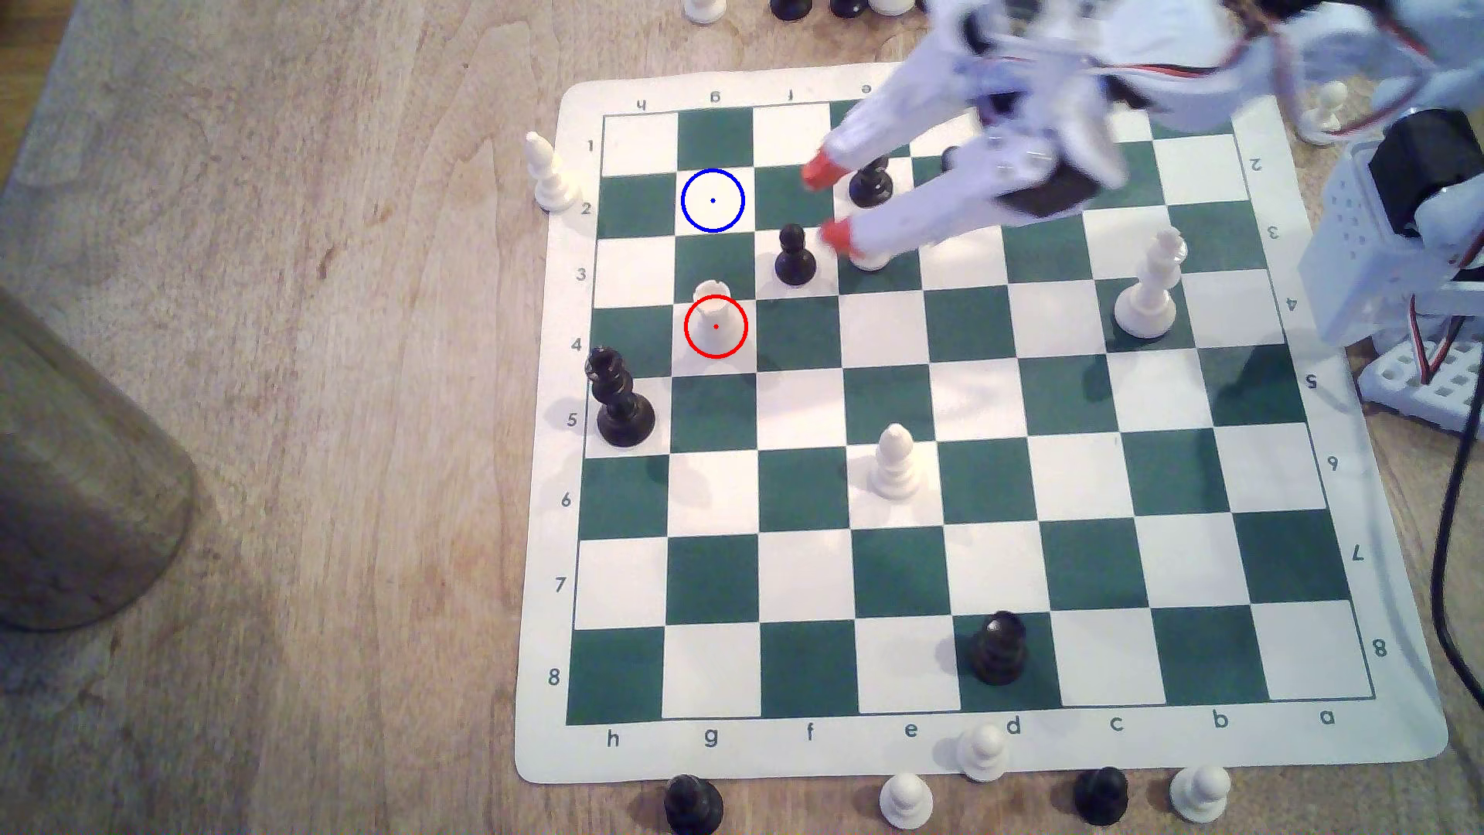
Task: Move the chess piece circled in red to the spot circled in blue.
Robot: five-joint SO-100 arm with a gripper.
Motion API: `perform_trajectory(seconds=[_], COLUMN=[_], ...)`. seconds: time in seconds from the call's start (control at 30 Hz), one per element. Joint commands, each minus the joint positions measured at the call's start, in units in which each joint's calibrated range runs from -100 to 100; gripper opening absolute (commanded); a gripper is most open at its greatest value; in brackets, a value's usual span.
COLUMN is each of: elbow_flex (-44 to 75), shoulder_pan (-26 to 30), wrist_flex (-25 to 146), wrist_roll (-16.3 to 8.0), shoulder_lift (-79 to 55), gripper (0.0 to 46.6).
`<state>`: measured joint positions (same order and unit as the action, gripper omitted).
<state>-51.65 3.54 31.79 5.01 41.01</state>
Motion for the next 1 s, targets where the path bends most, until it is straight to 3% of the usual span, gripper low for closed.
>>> perform_trajectory(seconds=[0.0,0.1,0.17,0.4,0.97], elbow_flex=[11.2,11.3,11.1,10.5,14.2], shoulder_pan=[-0.4,-0.6,-0.7,-1.9,-4.0], wrist_flex=[0.3,-2.8,-4.2,-10.0,-20.9], wrist_roll=[-6.7,-9.4,-9.9,-9.6,-8.8], shoulder_lift=[-7.9,-12.5,-14.6,-23.5,-38.0], gripper=[13.4,14.8,16.0,18.6,19.4])
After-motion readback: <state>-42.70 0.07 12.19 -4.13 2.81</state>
